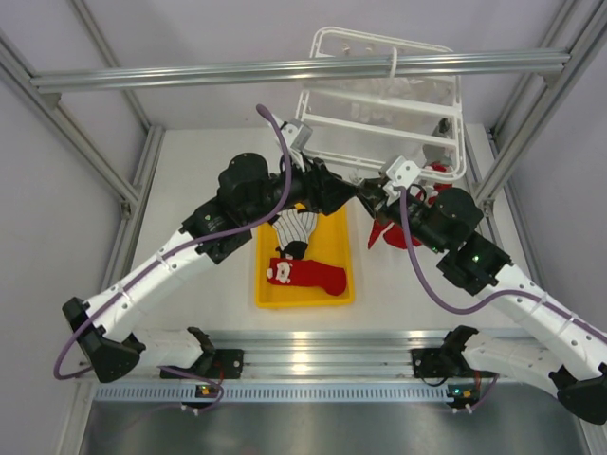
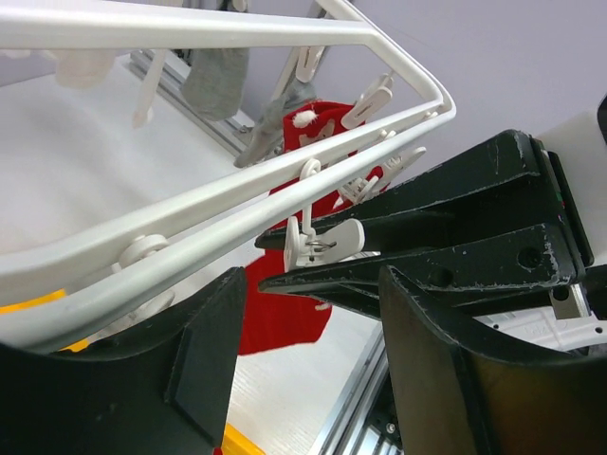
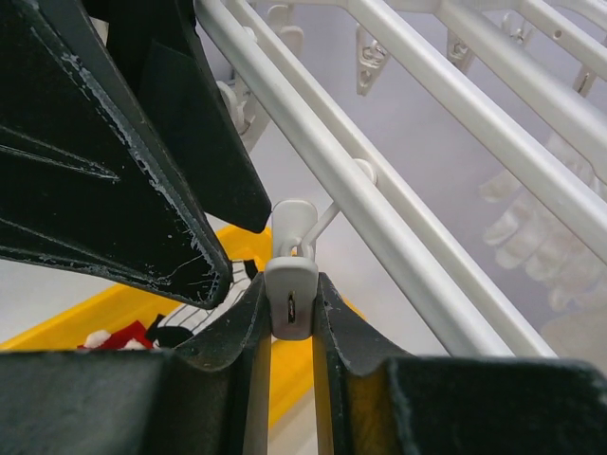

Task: Clip the socks to the hanger
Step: Open the clamp at the hanger, then pick up the sock from the bin.

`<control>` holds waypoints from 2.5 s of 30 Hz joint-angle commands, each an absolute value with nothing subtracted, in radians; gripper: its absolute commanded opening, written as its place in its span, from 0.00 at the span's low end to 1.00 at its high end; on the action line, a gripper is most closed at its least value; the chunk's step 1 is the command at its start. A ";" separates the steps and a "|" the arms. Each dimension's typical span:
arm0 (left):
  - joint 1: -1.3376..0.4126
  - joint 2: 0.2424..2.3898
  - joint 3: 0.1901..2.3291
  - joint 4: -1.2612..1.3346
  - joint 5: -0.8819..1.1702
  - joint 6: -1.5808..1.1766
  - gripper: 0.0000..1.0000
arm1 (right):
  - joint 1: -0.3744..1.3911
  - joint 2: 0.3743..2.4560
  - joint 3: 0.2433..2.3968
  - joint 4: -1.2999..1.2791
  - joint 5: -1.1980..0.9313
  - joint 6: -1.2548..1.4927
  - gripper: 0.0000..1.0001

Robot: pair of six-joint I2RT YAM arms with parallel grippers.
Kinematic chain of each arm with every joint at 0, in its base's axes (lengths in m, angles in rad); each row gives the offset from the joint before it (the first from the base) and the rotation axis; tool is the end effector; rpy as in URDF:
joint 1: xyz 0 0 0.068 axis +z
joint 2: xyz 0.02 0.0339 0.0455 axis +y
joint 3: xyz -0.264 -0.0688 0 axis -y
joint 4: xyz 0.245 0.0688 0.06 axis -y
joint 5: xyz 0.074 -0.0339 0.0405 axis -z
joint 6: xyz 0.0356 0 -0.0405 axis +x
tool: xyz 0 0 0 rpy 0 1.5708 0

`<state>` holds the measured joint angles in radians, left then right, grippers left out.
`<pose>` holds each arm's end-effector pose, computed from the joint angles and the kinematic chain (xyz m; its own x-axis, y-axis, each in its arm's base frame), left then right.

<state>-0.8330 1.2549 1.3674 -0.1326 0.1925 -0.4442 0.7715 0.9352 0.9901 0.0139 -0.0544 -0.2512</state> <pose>0.1857 -0.2144 0.4494 -0.3796 -0.2095 -0.9011 0.7662 0.4748 -0.4331 0.1520 0.1505 0.4068 0.2304 -0.1221 -0.9654 -0.6997 0.6686 -0.2516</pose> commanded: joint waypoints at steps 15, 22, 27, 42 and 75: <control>-0.848 1.313 1.431 -0.009 0.110 -0.472 0.64 | 0.796 0.910 1.022 0.041 -0.133 -0.261 0.00; -0.854 1.327 1.439 -0.008 0.094 -0.462 0.61 | 0.796 0.907 1.019 0.051 -0.153 -0.256 0.00; -0.854 1.331 1.431 -0.020 0.075 -0.460 0.44 | 0.798 0.897 1.012 0.063 -0.156 -0.253 0.00; -0.853 1.338 1.434 -0.058 0.055 -0.476 0.00 | 0.796 0.841 0.950 0.028 -0.103 -0.233 0.18; -0.853 1.351 1.439 -0.063 0.055 -0.479 0.00 | 1.057 1.474 0.914 -0.026 -0.265 -0.405 0.53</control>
